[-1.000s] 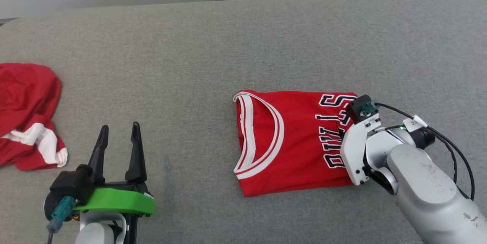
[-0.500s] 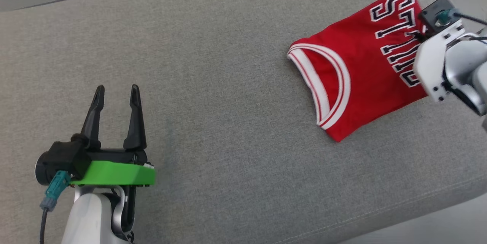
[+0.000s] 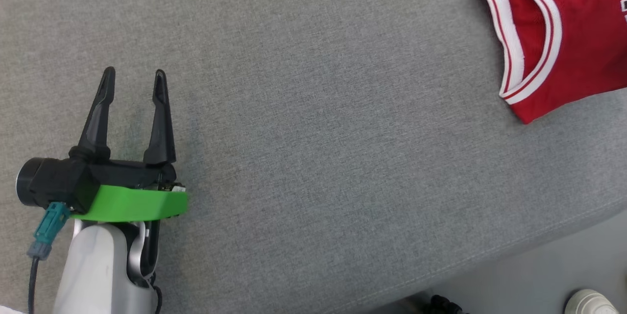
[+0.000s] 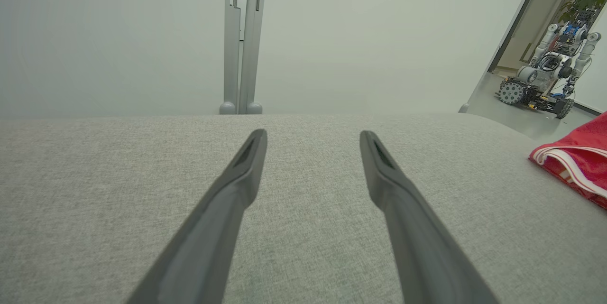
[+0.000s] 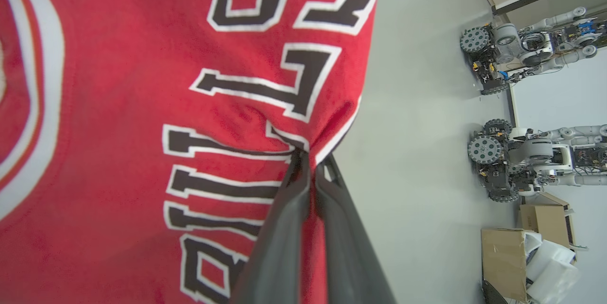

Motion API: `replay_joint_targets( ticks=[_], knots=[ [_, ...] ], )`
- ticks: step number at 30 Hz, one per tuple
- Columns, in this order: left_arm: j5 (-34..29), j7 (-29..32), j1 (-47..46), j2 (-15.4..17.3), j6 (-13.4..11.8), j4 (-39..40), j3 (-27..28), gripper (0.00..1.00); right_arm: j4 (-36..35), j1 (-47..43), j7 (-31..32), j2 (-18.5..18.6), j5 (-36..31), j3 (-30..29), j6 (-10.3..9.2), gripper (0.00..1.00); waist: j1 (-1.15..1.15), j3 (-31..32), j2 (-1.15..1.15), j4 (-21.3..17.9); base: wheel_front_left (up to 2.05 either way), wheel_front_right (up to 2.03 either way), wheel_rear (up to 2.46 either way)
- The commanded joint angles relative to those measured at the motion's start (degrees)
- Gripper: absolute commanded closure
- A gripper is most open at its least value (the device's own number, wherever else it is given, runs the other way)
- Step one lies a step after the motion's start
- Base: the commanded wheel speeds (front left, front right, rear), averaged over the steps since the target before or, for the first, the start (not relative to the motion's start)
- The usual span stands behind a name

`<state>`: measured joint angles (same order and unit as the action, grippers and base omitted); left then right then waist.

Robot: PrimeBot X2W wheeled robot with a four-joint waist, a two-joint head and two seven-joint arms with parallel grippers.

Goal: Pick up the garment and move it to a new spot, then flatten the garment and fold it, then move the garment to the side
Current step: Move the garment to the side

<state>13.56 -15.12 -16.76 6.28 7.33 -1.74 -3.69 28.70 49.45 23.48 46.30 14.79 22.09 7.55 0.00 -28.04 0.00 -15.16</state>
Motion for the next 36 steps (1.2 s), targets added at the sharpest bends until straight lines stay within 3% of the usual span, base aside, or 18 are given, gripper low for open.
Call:
replay_joint_targets(
  ticks=[1,5,6,7,16,21,28,36],
  knots=[
    [-0.01,-0.01,-1.02,0.43,0.22,0.40,0.05,0.00,0.61,-0.74,-0.90,-0.05,-0.61,-1.10,-0.13,1.00,0.00,-2.71,0.00,1.25,0.00,0.00,0.00],
    [0.07,-0.01,-1.74,0.66,0.21,0.60,-0.13,0.00,3.04,-0.79,-2.62,-0.47,-2.31,-4.93,-0.13,1.00,0.00,-3.93,0.00,2.72,0.00,0.00,0.00],
    [0.15,-0.01,-1.78,0.70,0.20,0.61,-0.06,0.00,3.85,-0.82,-2.98,-0.78,-3.06,-6.12,-0.13,0.72,0.00,-4.13,0.00,3.13,0.00,0.00,0.00],
    [0.14,-0.01,-1.82,0.75,0.19,0.53,-0.11,0.00,4.78,-0.93,-3.37,-1.10,-3.73,-7.51,-0.13,0.00,0.00,-4.21,0.00,3.55,0.00,0.00,0.00],
    [0.77,-0.01,0.48,-0.56,0.20,-0.74,1.01,0.00,8.30,-3.75,-7.49,-5.59,-8.18,-14.92,-0.13,0.00,0.00,0.82,0.00,6.24,0.00,0.00,0.00],
    [0.97,0.00,2.79,-1.31,0.20,-2.04,1.67,0.00,6.01,-7.26,-11.44,-9.91,-7.27,-16.86,-0.13,0.00,0.00,5.82,0.00,6.91,0.00,0.00,0.00],
    [1.40,-0.01,6.80,-2.71,0.20,-3.57,3.35,0.00,-3.61,-15.81,-24.47,-20.44,-5.46,-21.95,-0.13,0.00,0.00,13.85,0.00,7.97,0.00,0.00,0.00],
    [1.49,0.00,11.62,-3.22,-0.20,-5.76,5.53,0.00,-12.12,-27.69,-31.64,-31.83,-7.29,-20.80,-0.12,0.00,0.00,21.12,0.00,9.44,0.00,0.00,0.00]
  ],
)
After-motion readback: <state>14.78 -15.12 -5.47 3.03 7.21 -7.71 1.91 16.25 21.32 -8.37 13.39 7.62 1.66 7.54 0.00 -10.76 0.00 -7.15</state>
